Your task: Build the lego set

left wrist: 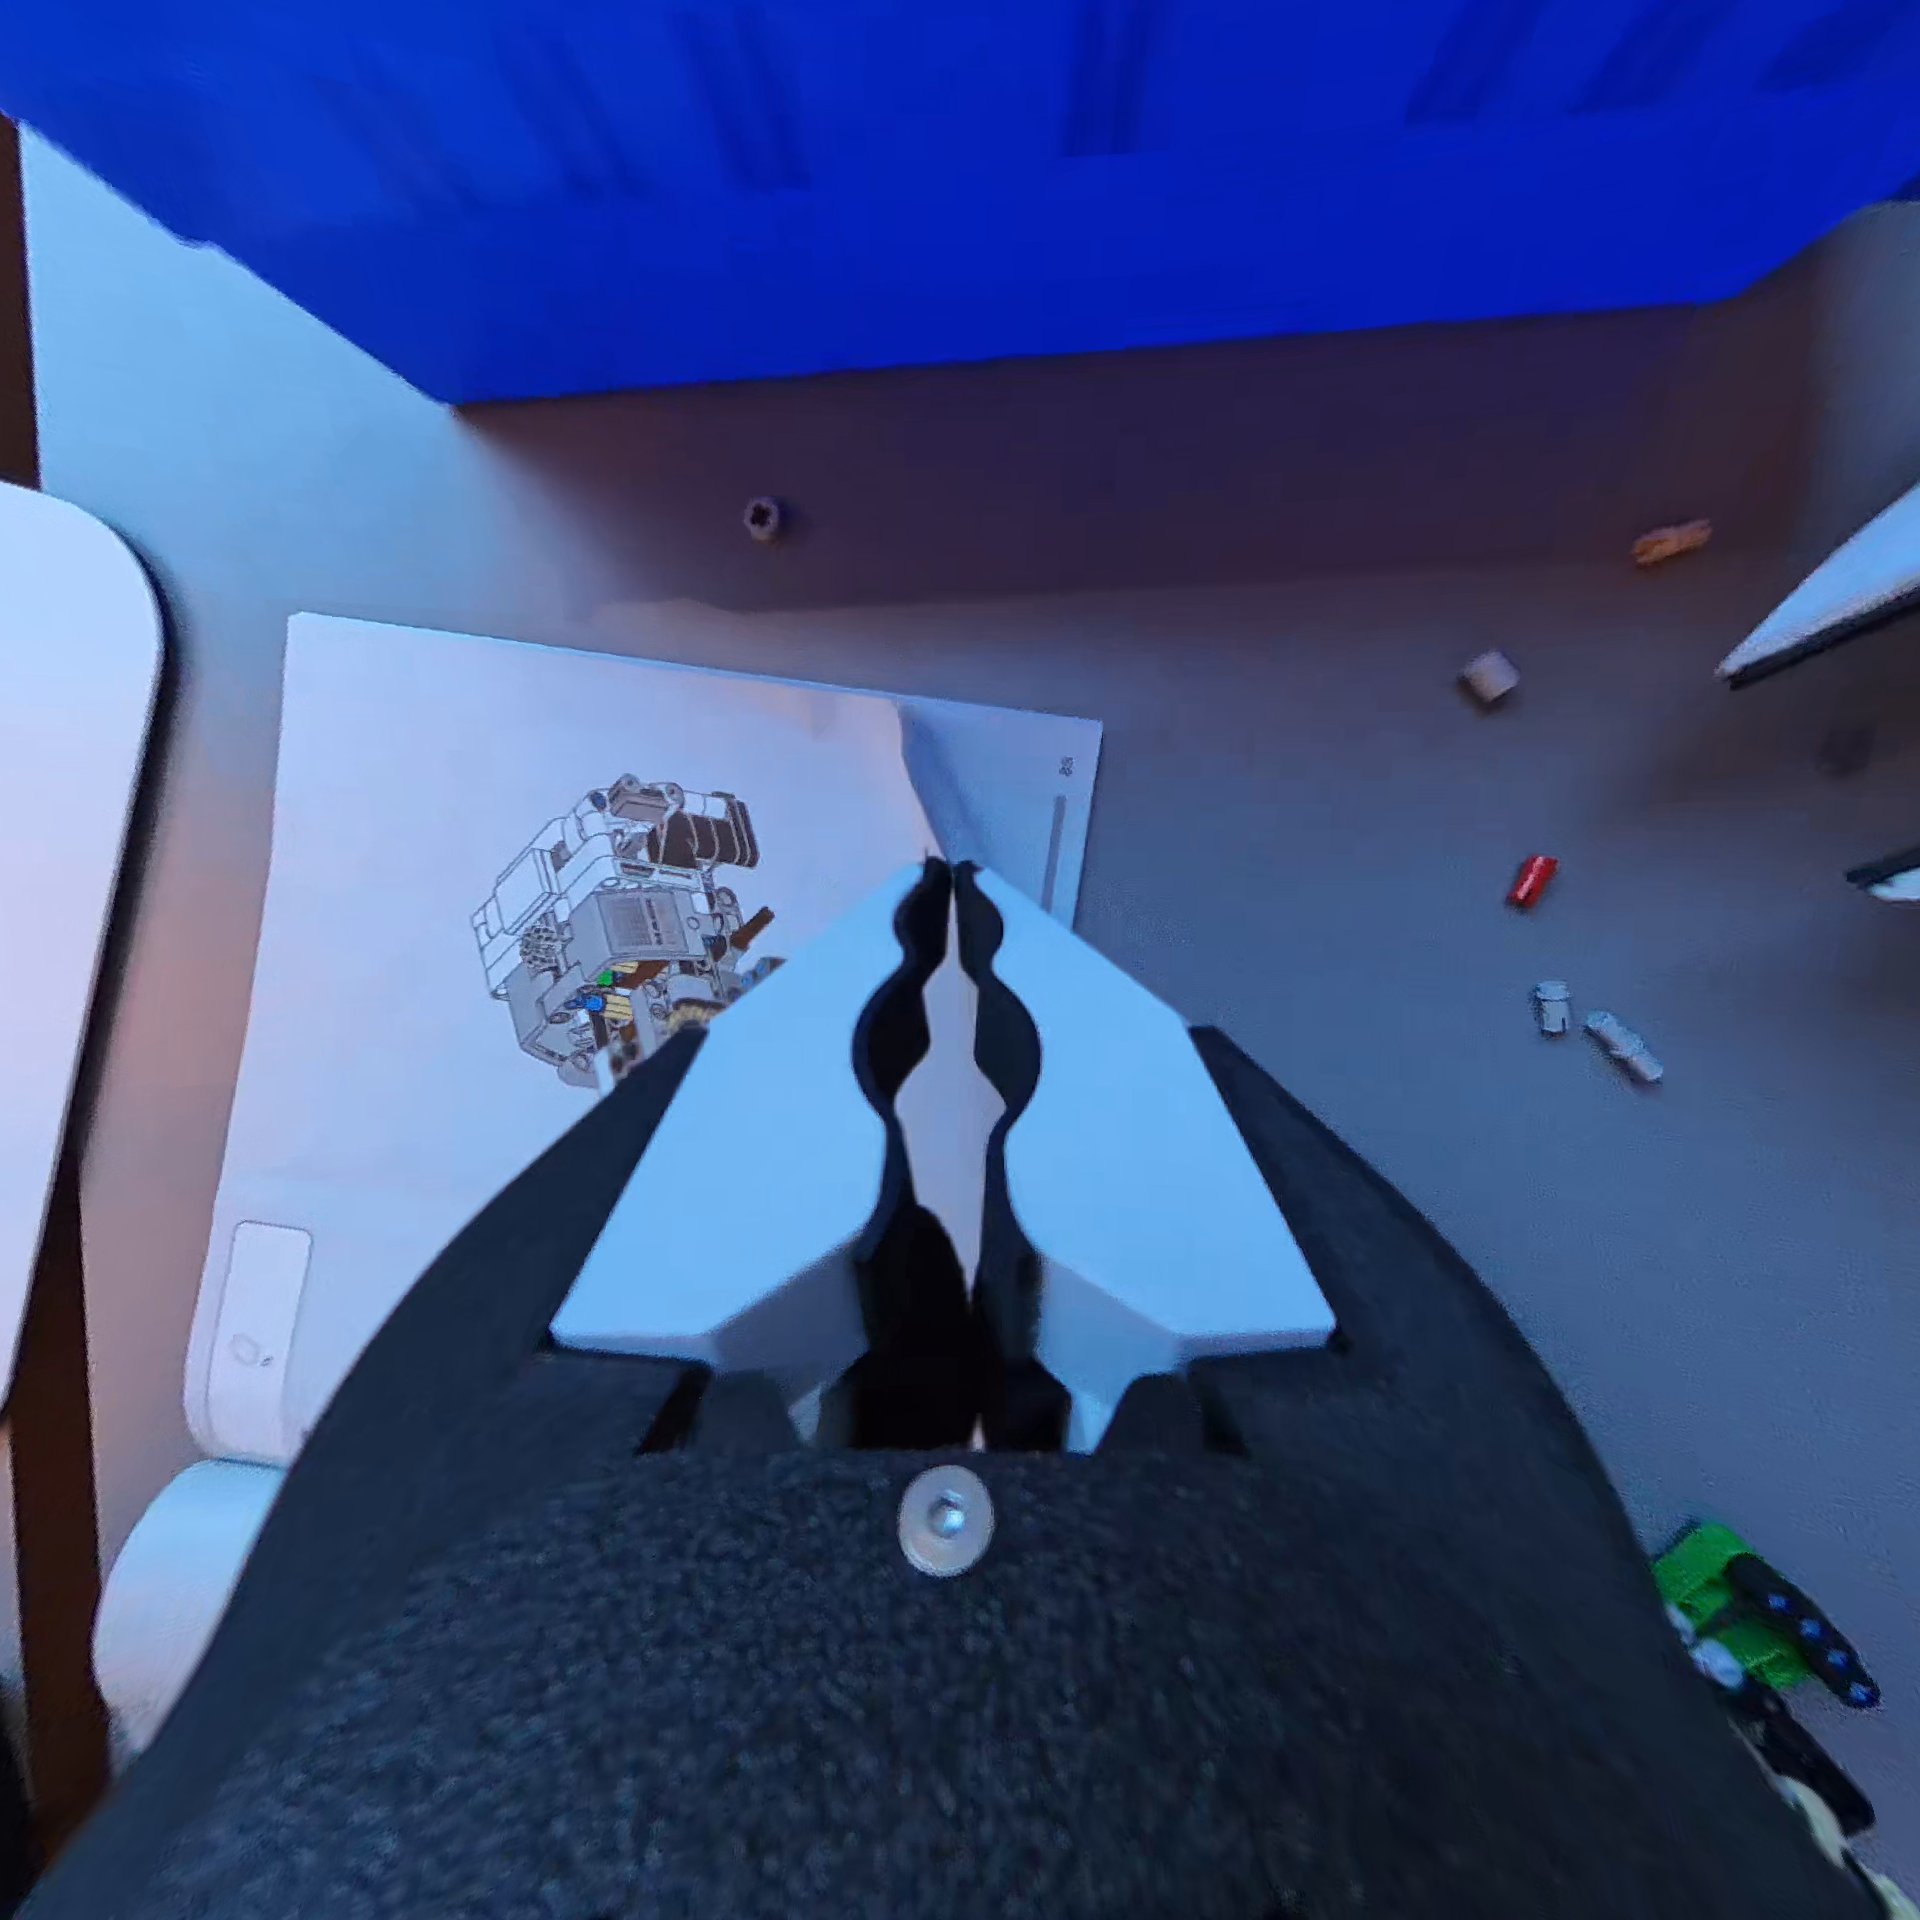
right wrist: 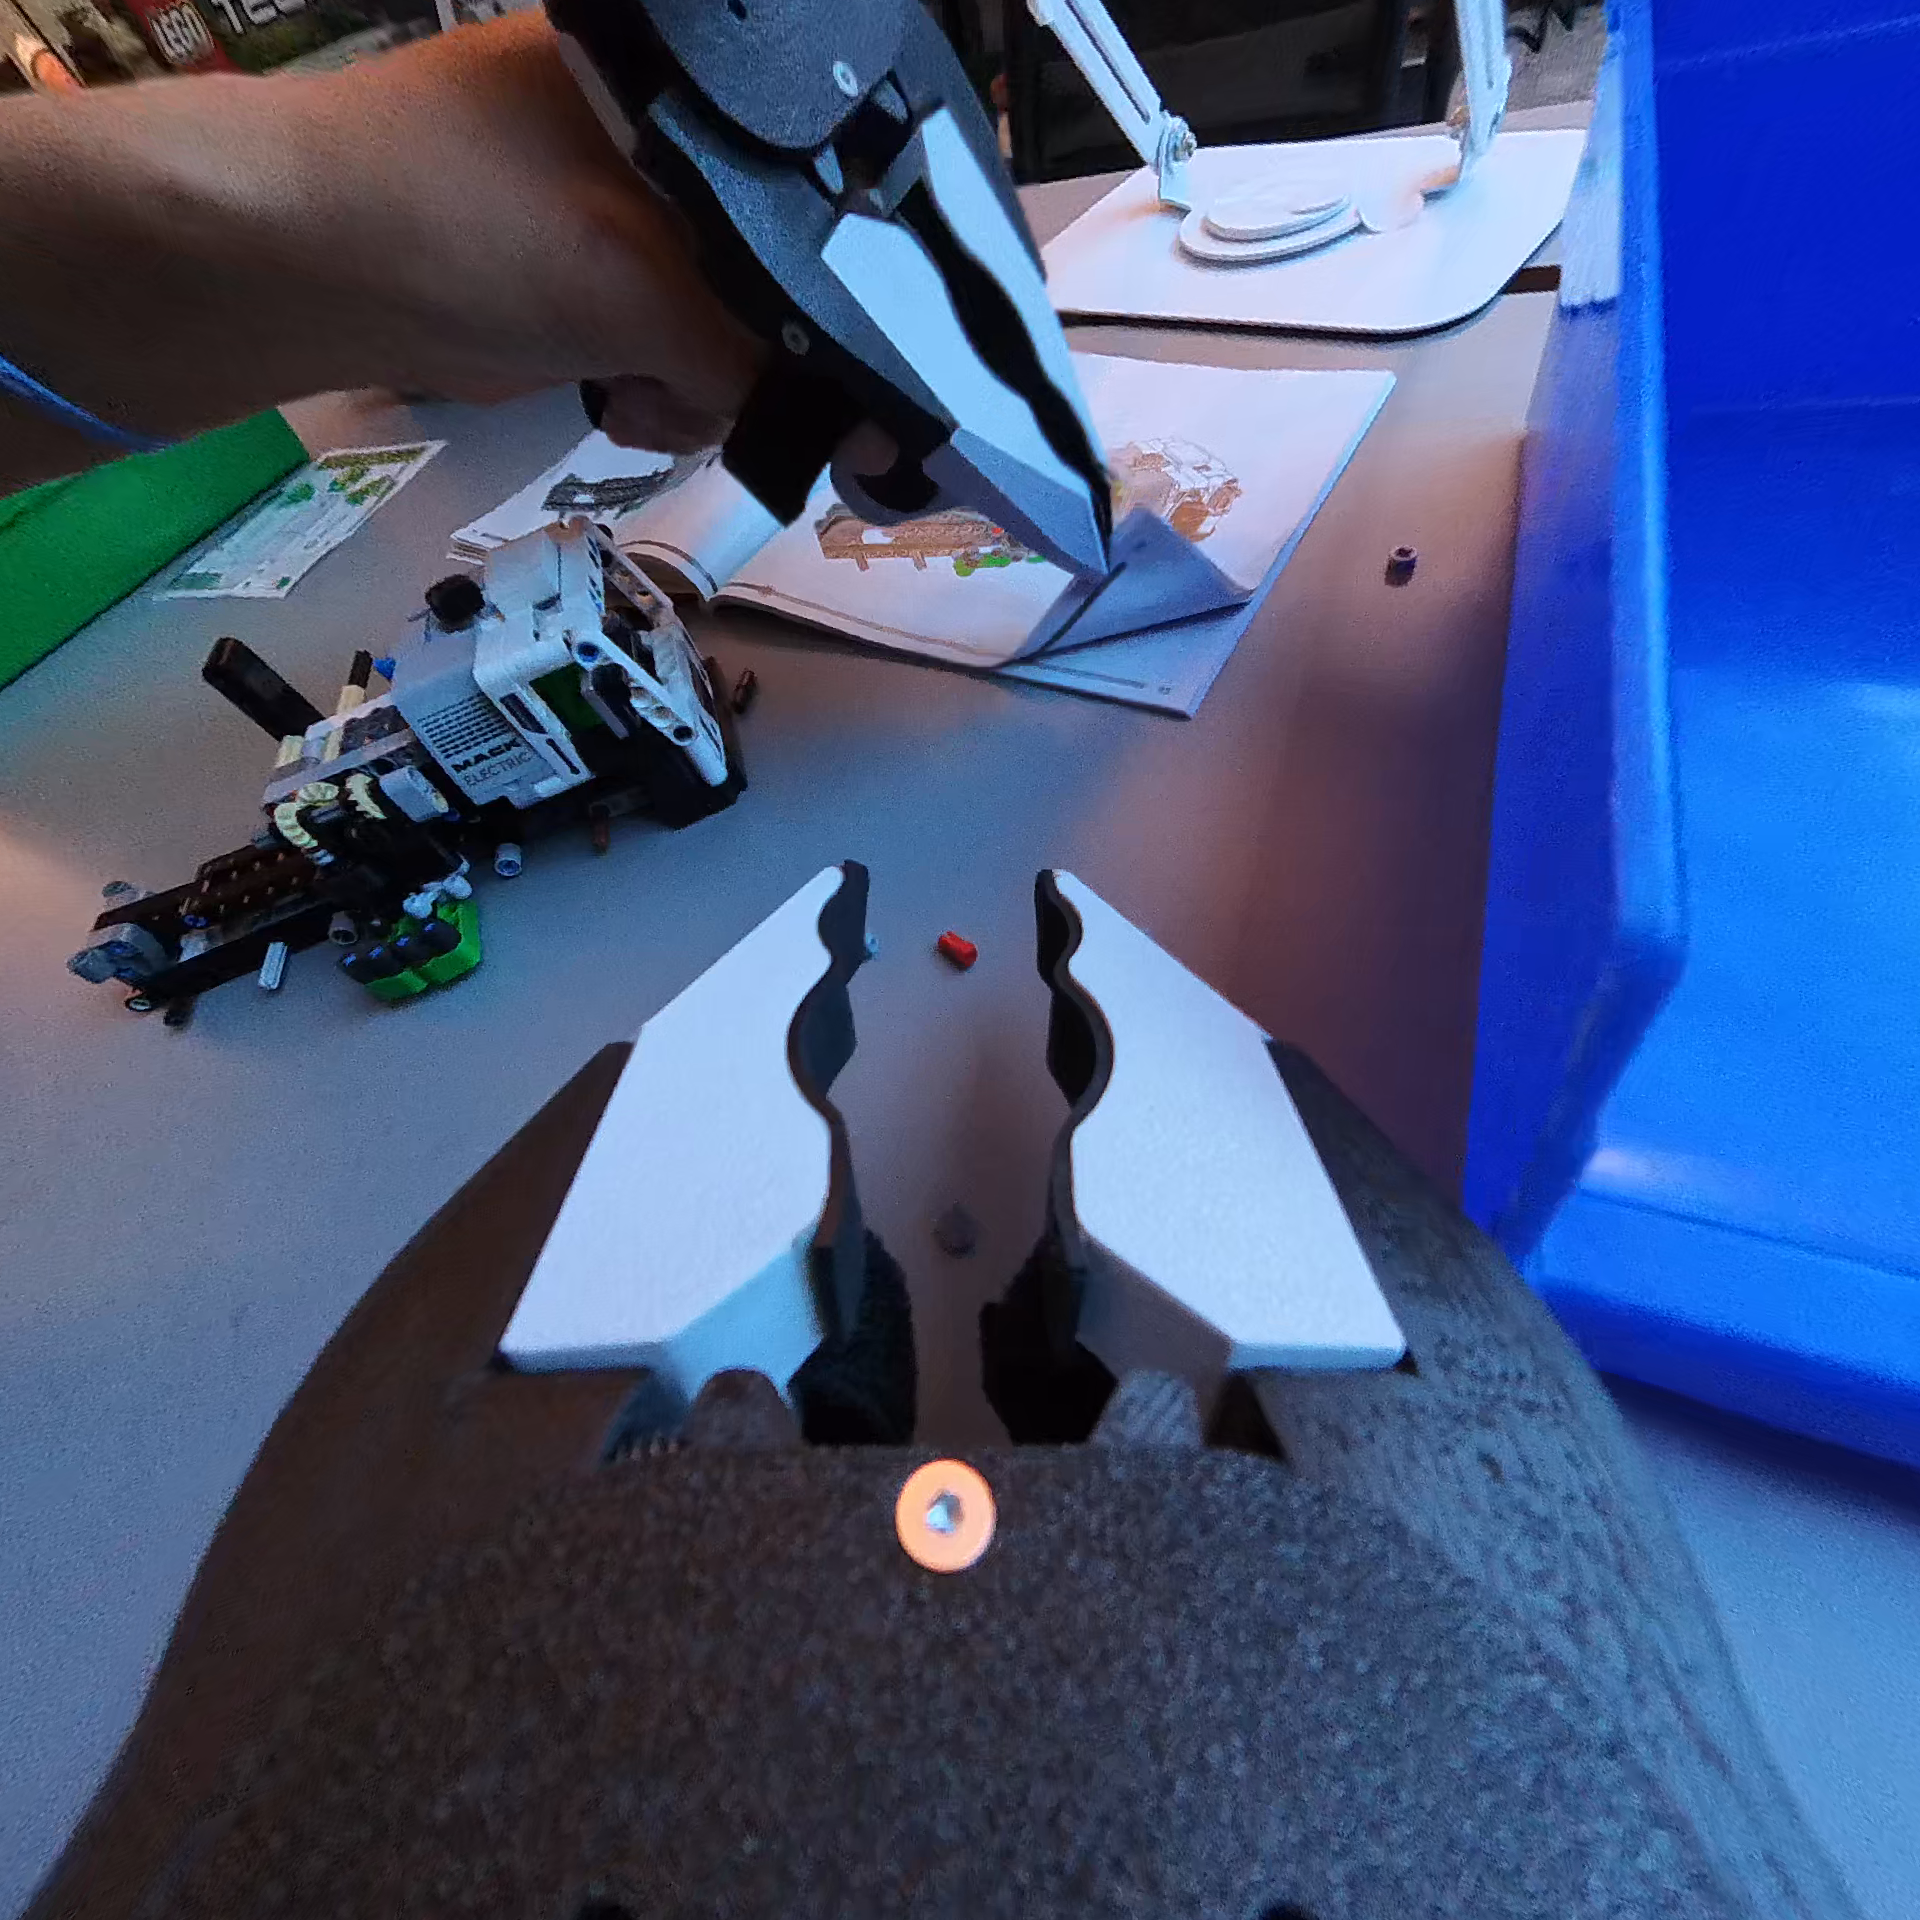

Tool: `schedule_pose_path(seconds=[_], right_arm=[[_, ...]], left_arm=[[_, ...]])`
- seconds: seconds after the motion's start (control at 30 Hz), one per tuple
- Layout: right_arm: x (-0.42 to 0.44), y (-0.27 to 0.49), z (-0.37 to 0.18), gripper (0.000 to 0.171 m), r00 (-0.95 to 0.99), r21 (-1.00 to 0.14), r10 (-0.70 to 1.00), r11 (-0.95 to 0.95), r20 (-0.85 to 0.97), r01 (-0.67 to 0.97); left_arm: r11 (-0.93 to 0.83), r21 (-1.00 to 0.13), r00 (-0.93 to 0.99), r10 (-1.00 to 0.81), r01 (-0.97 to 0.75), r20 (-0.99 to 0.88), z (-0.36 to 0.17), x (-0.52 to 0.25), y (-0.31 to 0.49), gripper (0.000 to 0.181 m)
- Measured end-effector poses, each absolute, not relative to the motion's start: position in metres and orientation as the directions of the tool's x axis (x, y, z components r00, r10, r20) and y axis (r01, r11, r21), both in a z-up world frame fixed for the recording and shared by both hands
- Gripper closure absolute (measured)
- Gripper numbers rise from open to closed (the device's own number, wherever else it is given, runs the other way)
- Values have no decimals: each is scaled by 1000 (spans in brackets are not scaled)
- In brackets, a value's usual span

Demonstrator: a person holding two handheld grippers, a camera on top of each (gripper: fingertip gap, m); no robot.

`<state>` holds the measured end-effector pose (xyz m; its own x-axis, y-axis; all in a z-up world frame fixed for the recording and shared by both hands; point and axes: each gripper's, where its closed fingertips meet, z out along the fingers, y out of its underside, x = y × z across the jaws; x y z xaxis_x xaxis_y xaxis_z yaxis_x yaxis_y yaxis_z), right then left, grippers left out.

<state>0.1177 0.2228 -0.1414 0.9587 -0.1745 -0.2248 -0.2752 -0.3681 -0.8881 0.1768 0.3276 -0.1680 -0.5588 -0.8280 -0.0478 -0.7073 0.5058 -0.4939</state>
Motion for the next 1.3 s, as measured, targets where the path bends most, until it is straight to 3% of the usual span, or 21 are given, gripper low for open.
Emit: schedule_pose_path(seconds=[0.33,0.57,0.97,1.3], right_arm=[[136,298,-145,134,959,-821,-241,-512,-146,-253],[157,345,-135,134,955,-858,-237,-439,-177,-268],[142,366,-130,164,987,-890,-130,-432,-95,-142],[143,366,-134,166,980,-886,-123,-421,-154,-192]], left_arm=[[269,-610,-487,-844,-746,224,-156,166,331,181],[119,-708,-502,-786,-697,362,-128,154,335,181],[34,-761,-524,-744,-648,414,-113,143,354,180],[5,-773,-519,-744,-634,421,-108,145,358,180]])
